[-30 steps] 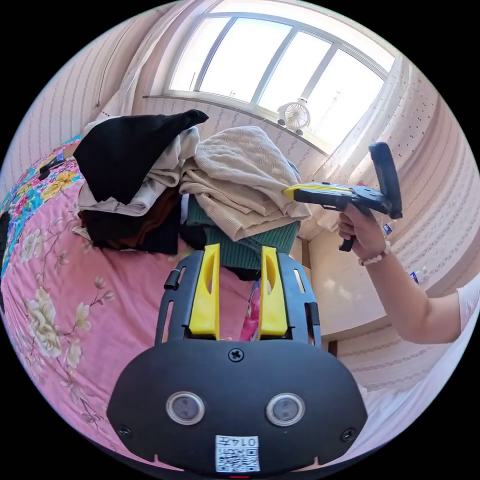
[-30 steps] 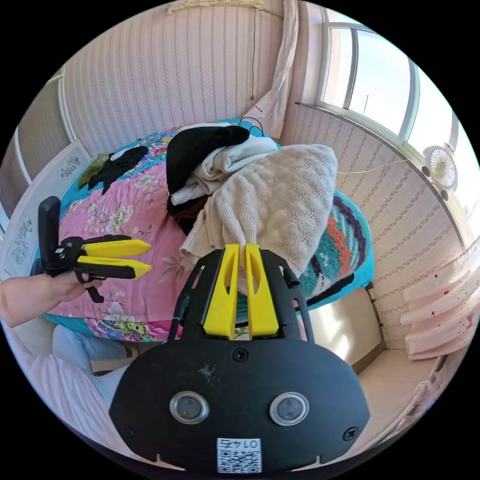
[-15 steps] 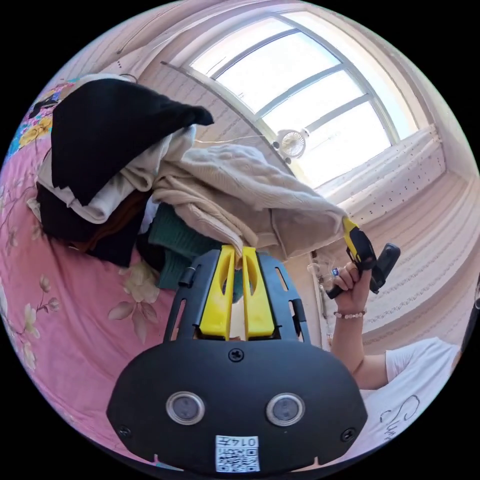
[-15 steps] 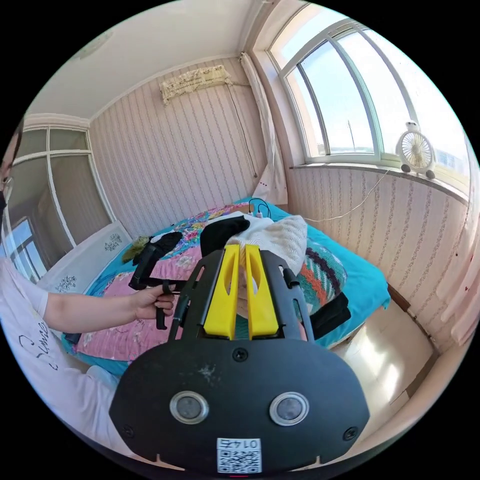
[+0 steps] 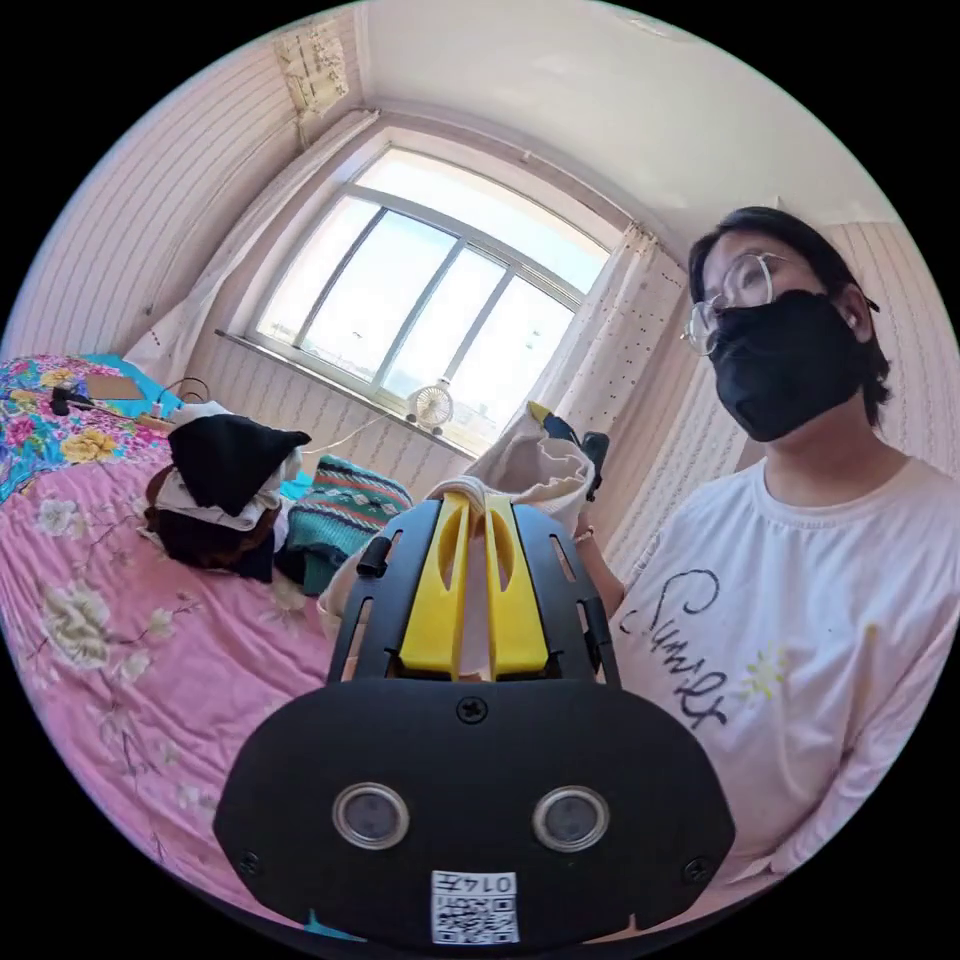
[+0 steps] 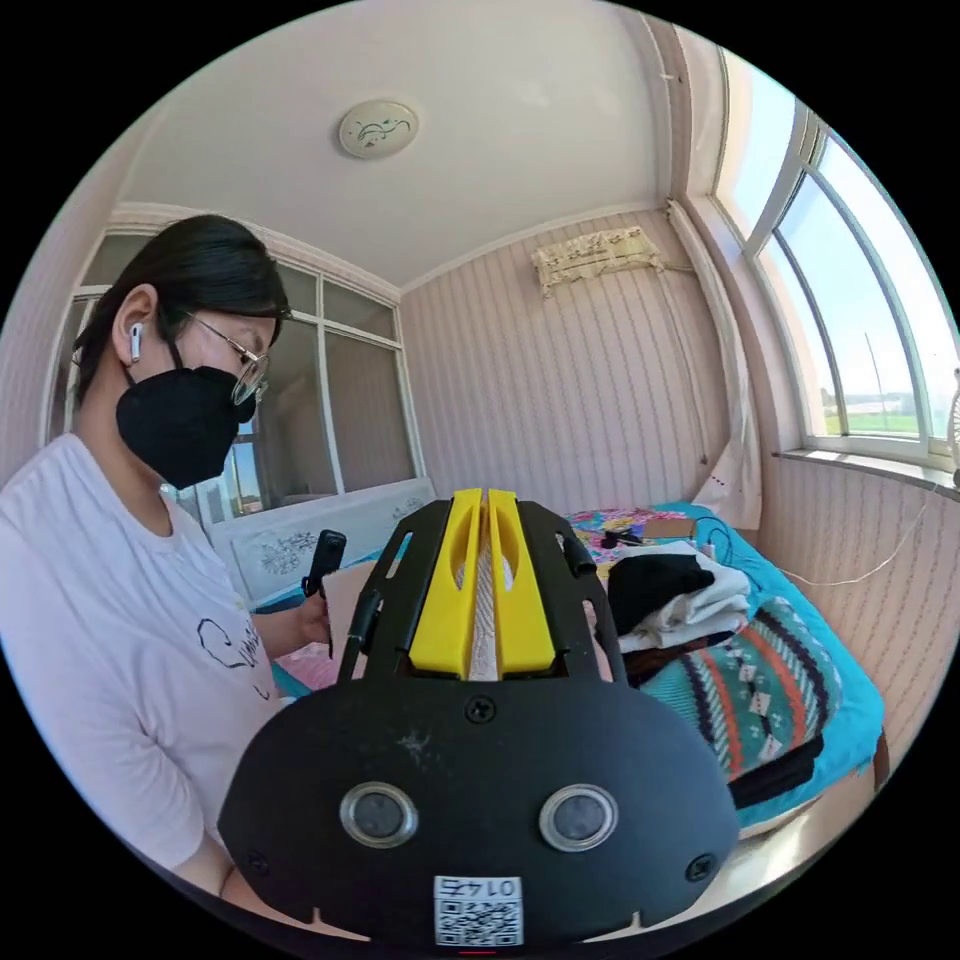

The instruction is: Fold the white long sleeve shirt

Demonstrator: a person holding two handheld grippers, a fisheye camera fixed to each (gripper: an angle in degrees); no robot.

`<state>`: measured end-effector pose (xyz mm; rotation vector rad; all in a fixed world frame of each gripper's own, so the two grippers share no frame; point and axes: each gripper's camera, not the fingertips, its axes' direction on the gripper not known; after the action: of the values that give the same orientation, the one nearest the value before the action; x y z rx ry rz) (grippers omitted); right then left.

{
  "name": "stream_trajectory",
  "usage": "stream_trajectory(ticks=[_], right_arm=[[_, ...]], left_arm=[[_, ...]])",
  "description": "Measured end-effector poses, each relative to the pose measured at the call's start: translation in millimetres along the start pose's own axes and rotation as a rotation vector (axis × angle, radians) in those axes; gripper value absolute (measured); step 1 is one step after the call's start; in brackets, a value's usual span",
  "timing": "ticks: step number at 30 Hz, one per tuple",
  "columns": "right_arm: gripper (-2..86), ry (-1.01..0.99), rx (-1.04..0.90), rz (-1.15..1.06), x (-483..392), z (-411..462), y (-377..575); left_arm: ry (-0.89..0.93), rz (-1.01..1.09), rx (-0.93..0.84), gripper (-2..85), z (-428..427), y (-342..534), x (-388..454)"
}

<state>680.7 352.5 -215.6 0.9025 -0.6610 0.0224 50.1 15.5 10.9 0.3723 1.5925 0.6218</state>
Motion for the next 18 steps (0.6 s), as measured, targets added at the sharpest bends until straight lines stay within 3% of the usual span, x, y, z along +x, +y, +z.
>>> stream_trajectory(ticks=[4,9,11,15,18], right_arm=[[0.0,-0.316,-0.05,0.103,25,82,9],[-0.1,-0.426,-0.147,0.146,46,188,0],[-0.1,-0.516,-0.16,0.203,67,252,-31],[-0.1,-0.383,-0.095,0.122,79,330,-134],[-0.1,-0.279,0.107,-0.025,63,347,-219]], left_arm=[[-0.297,-0.007,0.267,-0.7,-157,24,62],[-0.618,0.033,0.319,-0.8,-254,5,93],[-0.73,0.046,0.321,-0.8,-292,-47,77],[-0.892,0.156,0.341,-0.8,-336,-170,78],[-0.987,0.301,0.451,-0.7,-364,-237,106]])
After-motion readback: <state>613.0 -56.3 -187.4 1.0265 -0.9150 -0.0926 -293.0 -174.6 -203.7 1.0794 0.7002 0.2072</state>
